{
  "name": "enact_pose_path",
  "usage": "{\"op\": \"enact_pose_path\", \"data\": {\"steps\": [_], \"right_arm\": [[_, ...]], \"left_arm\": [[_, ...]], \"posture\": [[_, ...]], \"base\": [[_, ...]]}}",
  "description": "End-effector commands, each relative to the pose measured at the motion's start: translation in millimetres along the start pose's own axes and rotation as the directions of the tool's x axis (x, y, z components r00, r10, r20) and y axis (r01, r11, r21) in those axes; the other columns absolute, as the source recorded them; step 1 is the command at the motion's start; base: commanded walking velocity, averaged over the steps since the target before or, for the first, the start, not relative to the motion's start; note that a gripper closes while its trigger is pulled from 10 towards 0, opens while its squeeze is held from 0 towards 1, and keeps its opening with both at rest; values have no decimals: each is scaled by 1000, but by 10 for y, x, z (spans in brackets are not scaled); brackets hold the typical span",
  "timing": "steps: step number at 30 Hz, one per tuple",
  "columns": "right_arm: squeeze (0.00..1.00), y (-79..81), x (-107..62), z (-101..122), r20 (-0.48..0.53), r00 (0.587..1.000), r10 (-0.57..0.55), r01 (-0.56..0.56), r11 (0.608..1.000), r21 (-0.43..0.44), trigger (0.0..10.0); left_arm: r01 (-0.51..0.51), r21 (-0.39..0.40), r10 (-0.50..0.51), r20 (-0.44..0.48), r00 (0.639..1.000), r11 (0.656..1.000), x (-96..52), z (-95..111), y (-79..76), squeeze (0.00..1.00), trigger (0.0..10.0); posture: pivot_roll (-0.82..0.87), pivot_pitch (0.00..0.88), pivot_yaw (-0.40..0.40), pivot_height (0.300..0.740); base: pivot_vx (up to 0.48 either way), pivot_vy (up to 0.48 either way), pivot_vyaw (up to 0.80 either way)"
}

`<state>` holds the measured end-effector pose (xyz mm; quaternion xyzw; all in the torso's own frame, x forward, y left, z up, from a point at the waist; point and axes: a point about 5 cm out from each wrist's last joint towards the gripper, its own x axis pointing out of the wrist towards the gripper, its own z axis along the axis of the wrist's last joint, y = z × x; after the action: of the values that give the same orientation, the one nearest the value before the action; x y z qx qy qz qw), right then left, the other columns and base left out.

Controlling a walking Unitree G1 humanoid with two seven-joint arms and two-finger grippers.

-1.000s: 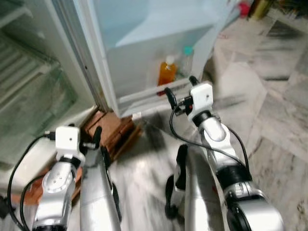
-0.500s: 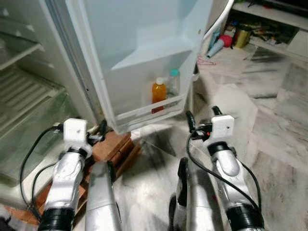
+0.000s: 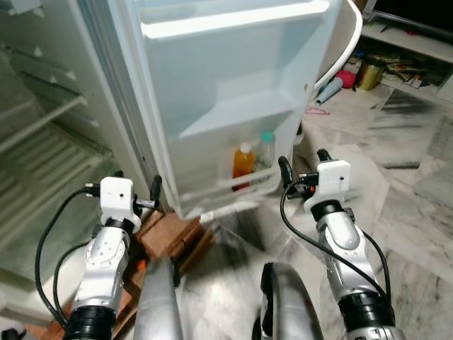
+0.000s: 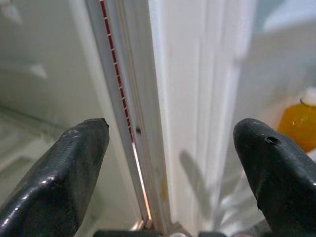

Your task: Restocking fridge

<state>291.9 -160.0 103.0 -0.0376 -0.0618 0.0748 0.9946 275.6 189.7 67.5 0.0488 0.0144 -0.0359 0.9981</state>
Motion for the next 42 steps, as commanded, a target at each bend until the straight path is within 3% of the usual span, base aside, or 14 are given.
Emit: {"op": "enact_pose_path", "data": {"steps": [1,13,22,33,42], "right_arm": [[0,24,-15,20,3,1000,8,-8,1000,12,10000],[0,20,-107,-33,-29,1000,-4,5,1000,26,10000],[0,-36,-231,-137,-88,995,-34,39,998,56,10000],[0,-1,-270,-180,-121,992,-43,51,996,67,10000],[0,-41,-308,-230,-155,984,-82,97,991,93,10000]], "left_arm": [[-11,12,12,-31,999,1000,-36,-78,22,0,10000],[-3,4,3,-70,998,1000,-104,-209,-68,0,10000],[-8,13,9,-74,997,1000,-134,-233,-57,0,10000],[-5,16,7,-72,997,1000,-136,-231,-62,0,10000],[-2,23,4,-71,997,1000,-114,-220,-47,0,10000]], "posture": [[75,0,-36,671],[55,0,-35,740],[51,0,-40,740],[51,0,-37,740],[48,0,-28,740]], "base": [[0,0,0],[0,0,0],[0,0,0],[0,0,0],[-265,0,0]]}}
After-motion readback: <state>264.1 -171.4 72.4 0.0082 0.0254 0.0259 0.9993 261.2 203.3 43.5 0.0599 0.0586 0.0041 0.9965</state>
